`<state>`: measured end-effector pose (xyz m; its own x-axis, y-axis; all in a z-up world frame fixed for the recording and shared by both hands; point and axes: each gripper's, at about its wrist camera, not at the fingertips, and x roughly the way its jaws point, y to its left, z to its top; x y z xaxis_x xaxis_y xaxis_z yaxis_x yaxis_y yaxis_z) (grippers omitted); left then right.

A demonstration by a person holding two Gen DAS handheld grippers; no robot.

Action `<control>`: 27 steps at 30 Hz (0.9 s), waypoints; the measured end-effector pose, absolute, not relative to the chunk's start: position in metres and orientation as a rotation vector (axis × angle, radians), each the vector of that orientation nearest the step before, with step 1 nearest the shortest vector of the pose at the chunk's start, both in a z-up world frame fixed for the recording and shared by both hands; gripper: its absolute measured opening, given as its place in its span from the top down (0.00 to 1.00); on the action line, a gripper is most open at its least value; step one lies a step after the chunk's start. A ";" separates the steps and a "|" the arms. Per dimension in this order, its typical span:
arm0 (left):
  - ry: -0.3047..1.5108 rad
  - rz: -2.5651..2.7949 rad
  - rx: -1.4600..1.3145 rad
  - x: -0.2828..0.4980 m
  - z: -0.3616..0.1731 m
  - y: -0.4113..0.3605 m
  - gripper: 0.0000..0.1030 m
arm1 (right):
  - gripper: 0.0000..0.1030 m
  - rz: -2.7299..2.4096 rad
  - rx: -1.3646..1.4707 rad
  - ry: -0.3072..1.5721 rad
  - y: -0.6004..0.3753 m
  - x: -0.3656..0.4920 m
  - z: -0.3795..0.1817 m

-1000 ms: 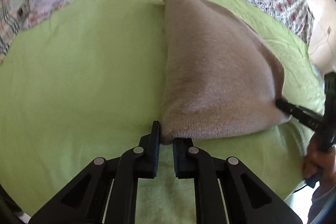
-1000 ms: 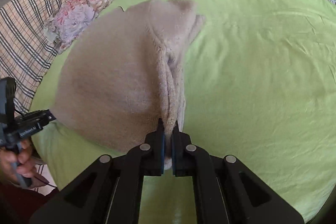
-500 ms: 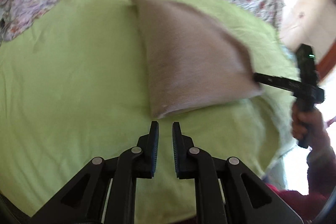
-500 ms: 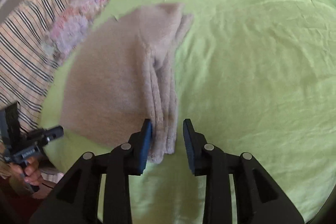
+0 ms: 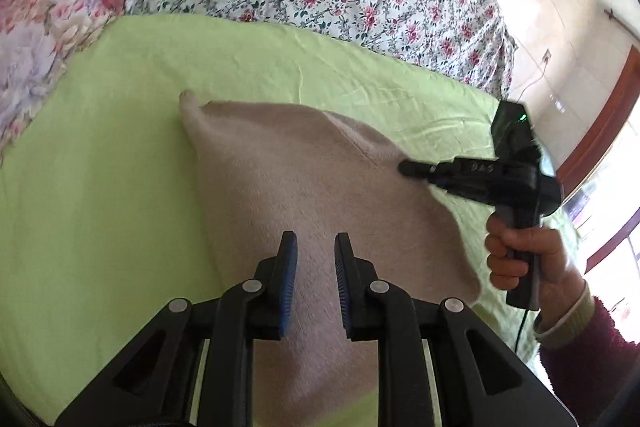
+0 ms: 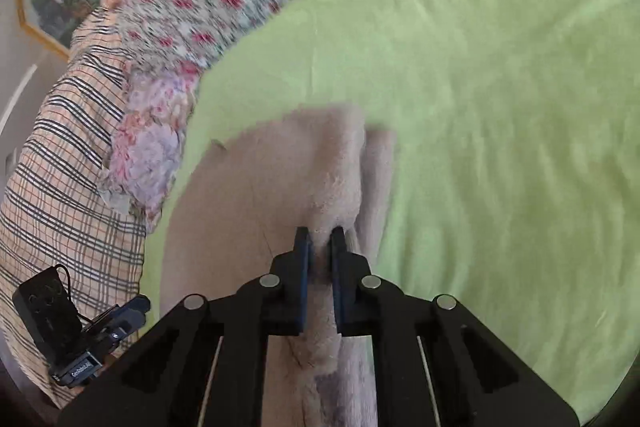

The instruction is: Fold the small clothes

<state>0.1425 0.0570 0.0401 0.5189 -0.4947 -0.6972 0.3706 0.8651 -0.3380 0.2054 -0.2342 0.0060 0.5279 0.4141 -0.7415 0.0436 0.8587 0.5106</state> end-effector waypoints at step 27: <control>0.959 -0.439 -0.131 0.192 -0.010 0.047 0.92 | 1.00 0.220 0.281 1.062 -0.194 0.200 -0.012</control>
<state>0.1916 0.0472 -0.0103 0.4942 -0.4184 -0.7620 0.3039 0.9044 -0.2995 0.2001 -0.1936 -0.0121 0.4709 0.3112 -0.8255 -0.0427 0.9427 0.3310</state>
